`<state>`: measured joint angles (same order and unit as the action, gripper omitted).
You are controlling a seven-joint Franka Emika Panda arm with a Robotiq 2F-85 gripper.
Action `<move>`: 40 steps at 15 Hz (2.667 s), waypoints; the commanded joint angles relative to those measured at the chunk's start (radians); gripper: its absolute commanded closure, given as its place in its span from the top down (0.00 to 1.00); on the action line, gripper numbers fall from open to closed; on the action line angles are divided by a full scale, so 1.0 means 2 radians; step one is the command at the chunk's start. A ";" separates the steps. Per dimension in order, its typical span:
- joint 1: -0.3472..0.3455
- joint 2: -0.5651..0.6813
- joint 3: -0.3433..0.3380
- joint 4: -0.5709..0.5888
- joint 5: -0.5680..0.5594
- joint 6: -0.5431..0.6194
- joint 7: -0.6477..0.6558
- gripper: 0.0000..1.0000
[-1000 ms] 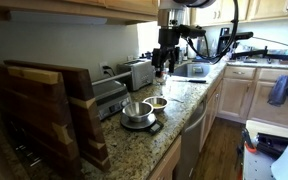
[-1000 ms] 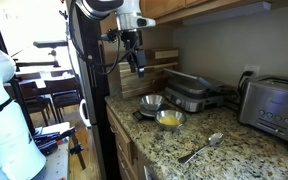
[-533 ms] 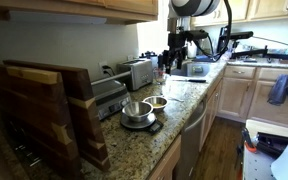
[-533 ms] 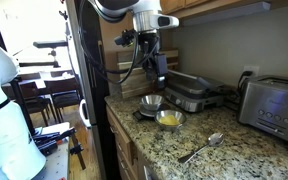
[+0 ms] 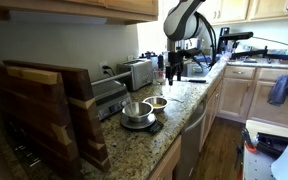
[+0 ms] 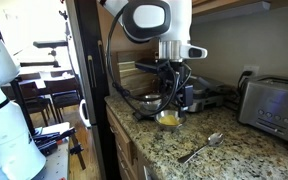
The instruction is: Use the spoon to scoop some powder from the bowl on the right into the bowl on the left
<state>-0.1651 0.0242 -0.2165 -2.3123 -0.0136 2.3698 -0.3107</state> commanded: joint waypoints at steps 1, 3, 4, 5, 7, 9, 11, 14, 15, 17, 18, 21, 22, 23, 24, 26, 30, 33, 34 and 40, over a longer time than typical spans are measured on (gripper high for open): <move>-0.006 0.005 0.006 0.003 -0.001 -0.001 0.001 1.00; -0.005 0.004 0.007 0.003 -0.001 -0.001 0.001 1.00; -0.005 0.002 0.007 0.004 -0.001 -0.001 0.001 1.00; -0.005 0.002 0.007 0.004 -0.001 -0.001 0.001 1.00; -0.007 0.009 0.005 0.009 -0.003 -0.001 -0.002 1.00; -0.011 0.025 0.003 0.020 -0.006 0.007 -0.006 1.00; -0.018 0.048 0.002 0.036 -0.005 0.023 -0.024 1.00; -0.030 0.083 0.004 0.060 0.001 0.047 -0.044 1.00; -0.035 0.096 0.006 0.070 0.004 0.054 -0.049 1.00; -0.046 0.125 0.010 0.090 0.014 0.061 -0.059 1.00; -0.053 0.138 0.013 0.100 0.022 0.063 -0.065 1.00; -0.072 0.171 0.024 0.127 0.044 0.065 -0.079 1.00; -0.078 0.181 0.031 0.133 0.054 0.071 -0.088 1.00; -0.084 0.189 0.037 0.139 0.059 0.072 -0.094 1.00; -0.090 0.199 0.043 0.147 0.065 0.075 -0.101 1.00; -0.098 0.219 0.053 0.162 0.069 0.077 -0.104 1.00; -0.104 0.241 0.063 0.177 0.058 0.078 -0.110 1.00; -0.104 0.250 0.068 0.183 0.053 0.077 -0.113 1.00; -0.103 0.249 0.068 0.182 0.050 0.076 -0.113 1.00; -0.110 0.249 0.069 0.178 0.050 0.072 -0.132 0.53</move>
<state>-0.3452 0.5326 -0.1028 -1.9436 0.0925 2.5050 -0.5418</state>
